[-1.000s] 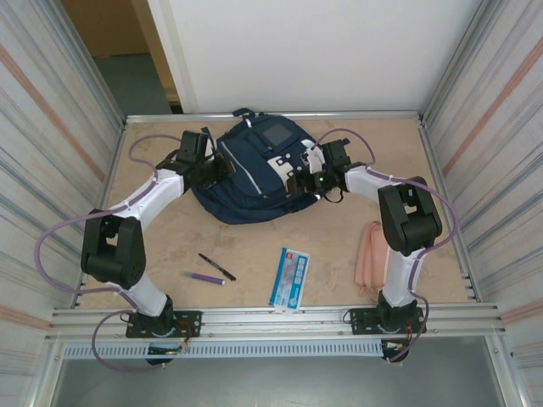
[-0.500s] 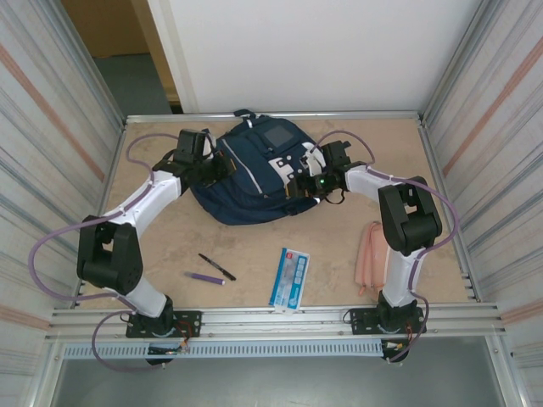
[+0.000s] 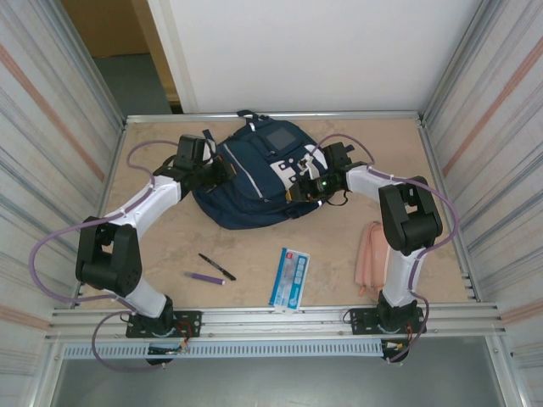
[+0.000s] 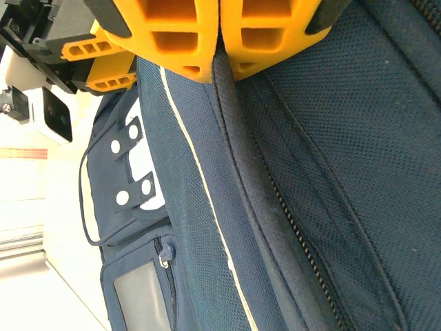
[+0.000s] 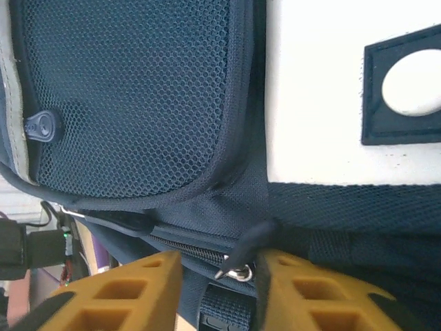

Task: Pack the student bag

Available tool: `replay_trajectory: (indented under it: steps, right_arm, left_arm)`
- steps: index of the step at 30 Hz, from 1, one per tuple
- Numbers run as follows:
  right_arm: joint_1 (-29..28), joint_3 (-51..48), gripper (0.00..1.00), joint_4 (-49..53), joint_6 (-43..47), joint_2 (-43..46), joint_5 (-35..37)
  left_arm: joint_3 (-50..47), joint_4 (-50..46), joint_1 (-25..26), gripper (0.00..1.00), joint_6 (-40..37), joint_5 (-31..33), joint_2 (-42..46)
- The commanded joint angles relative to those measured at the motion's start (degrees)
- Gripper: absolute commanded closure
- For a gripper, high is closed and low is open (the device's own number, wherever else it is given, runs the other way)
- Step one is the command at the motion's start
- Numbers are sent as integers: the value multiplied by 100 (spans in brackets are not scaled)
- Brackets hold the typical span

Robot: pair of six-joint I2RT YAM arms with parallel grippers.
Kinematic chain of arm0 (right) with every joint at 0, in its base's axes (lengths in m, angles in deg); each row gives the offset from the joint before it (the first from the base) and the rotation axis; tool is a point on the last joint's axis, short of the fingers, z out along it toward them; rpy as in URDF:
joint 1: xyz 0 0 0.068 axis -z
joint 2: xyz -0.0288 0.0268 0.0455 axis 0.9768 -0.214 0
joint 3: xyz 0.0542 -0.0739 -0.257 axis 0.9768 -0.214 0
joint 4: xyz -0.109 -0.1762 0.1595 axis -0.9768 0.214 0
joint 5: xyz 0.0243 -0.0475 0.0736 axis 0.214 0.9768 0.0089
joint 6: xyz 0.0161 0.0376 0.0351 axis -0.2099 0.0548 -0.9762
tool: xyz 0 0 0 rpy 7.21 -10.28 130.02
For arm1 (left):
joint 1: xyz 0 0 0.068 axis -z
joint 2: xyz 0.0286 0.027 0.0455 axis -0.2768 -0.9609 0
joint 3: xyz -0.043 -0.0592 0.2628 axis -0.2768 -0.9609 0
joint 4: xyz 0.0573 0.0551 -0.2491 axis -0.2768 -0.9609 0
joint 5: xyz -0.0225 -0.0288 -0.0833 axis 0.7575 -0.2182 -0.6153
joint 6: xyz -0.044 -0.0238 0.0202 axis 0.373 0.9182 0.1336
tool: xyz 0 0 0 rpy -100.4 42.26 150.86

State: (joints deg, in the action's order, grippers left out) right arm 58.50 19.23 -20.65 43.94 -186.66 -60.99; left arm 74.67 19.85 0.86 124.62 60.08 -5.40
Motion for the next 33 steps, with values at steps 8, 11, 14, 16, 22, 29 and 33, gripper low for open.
replay_trajectory:
  steps: [8,11,14,16,22,29,33]
  right_arm:
    - [-181,-262,85,-160,170,69,683]
    - [-274,-350,91,-303,86,211,939]
    - [-419,-671,98,-856,30,439,1092]
    - [-505,-791,100,-1064,41,565,1119]
    - [-834,-1113,100,-1449,258,1093,1268]
    - [-1358,-1154,100,-1493,567,1391,1674]
    - [-1643,-962,100,-1403,615,1300,1847]
  left_arm:
    - [108,217,29,100,-121,-285,410]
    - [-39,365,29,100,3,-292,425]
    - [-43,300,25,100,-52,-342,410]
    - [-158,358,25,100,-4,-283,449]
    - [-191,412,26,100,34,-266,446]
    - [-123,451,30,100,85,-86,314]
    - [-293,726,56,100,321,-74,194]
